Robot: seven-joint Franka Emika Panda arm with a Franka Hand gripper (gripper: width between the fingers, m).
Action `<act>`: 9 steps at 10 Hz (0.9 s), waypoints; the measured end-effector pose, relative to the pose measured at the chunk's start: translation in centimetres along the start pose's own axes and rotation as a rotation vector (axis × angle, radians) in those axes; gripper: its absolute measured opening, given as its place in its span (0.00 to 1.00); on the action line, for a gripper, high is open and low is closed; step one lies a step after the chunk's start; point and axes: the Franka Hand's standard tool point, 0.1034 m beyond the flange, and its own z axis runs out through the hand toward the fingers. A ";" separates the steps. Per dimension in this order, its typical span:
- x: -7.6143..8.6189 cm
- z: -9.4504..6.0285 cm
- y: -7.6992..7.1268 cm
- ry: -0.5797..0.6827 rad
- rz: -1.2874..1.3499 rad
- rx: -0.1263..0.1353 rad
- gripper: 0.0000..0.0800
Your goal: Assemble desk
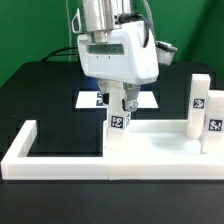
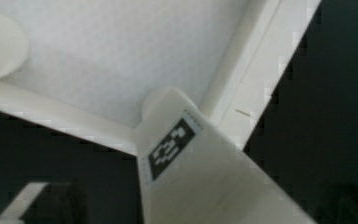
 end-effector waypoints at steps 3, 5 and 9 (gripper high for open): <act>-0.5 -0.1 -0.9 -0.019 -0.567 -0.089 0.81; -1.2 0.3 -1.1 -0.006 -0.573 -0.092 0.81; -0.4 0.3 -0.4 0.005 -0.411 -0.102 0.37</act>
Offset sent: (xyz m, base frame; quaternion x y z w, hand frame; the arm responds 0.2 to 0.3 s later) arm -0.0070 0.0181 -0.0073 -0.0505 0.0285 -0.1719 0.9834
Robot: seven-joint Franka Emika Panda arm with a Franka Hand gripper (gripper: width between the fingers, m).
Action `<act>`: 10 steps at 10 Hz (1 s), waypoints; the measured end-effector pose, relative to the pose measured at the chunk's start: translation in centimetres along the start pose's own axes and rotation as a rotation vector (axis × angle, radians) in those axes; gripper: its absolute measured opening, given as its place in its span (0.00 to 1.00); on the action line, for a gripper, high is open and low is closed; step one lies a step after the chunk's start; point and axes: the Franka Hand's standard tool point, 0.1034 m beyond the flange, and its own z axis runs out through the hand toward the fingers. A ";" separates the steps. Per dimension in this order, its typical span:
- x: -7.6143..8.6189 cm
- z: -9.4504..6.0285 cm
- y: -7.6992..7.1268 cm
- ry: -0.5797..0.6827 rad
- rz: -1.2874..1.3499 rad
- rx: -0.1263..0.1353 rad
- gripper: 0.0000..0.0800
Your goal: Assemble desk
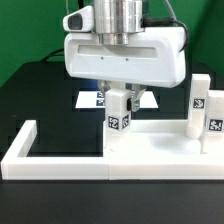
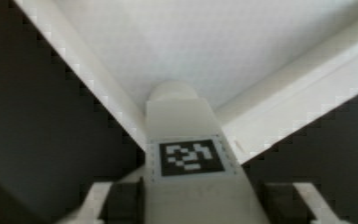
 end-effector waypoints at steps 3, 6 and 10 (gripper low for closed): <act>0.2 0.0 0.2 0.001 0.294 0.002 0.37; 0.0 0.0 -0.1 -0.025 0.747 0.001 0.37; 0.2 0.3 0.0 -0.067 1.158 0.055 0.37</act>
Offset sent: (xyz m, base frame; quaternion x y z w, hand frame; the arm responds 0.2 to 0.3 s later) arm 0.0046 -0.0120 -0.0026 -0.0113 0.0074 0.2940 0.9557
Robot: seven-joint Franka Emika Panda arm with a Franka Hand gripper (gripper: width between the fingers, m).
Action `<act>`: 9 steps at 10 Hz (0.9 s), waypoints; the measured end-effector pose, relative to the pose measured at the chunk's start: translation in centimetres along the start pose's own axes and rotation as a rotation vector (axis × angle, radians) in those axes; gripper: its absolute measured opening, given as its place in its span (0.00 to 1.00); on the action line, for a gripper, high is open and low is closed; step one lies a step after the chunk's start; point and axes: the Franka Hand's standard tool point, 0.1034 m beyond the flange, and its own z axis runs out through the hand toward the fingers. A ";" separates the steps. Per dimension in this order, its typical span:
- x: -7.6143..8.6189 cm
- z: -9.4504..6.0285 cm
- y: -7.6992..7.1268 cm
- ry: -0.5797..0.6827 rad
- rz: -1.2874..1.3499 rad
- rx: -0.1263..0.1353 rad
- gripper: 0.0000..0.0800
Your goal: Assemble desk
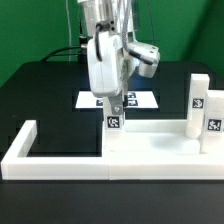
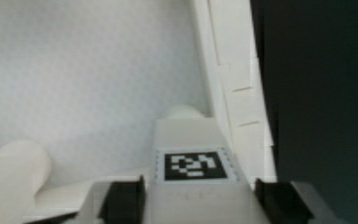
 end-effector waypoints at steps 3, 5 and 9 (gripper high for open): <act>0.0 0.0 0.0 0.001 -0.034 0.000 0.62; -0.4 0.1 0.0 0.013 -0.381 -0.001 0.78; -0.4 0.1 0.3 0.005 -0.717 -0.033 0.81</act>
Offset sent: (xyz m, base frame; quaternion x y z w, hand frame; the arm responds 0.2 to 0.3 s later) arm -0.0005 0.0096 0.0007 0.0197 0.0313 -0.2319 0.9720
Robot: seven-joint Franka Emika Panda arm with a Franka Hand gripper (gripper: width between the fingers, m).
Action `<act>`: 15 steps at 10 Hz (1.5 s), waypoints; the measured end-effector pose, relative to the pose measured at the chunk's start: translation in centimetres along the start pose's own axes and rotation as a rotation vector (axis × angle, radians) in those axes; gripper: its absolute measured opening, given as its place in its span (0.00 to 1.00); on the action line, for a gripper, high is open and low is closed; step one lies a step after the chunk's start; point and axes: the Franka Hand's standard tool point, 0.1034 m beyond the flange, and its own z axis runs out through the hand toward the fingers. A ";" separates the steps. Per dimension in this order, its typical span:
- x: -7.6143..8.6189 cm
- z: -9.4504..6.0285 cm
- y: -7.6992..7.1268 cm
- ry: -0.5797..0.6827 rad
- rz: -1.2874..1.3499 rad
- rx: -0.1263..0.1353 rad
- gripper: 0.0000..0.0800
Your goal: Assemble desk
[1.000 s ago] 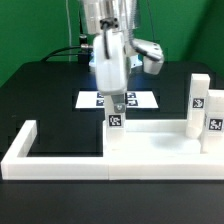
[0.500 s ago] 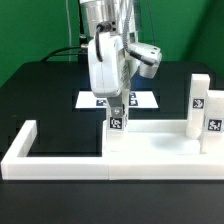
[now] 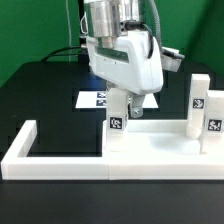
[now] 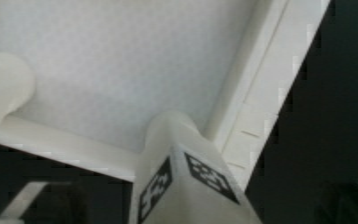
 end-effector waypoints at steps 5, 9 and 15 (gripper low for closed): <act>0.9 -0.6 0.5 -0.008 -0.561 -0.031 0.81; 0.9 -0.5 0.6 -0.007 -0.458 -0.034 0.37; 0.9 -0.4 0.1 -0.003 0.253 -0.031 0.36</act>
Offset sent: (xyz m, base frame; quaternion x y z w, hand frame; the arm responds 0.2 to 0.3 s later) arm 0.0031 0.0088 0.0052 -0.0353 -0.0761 -0.3888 0.9175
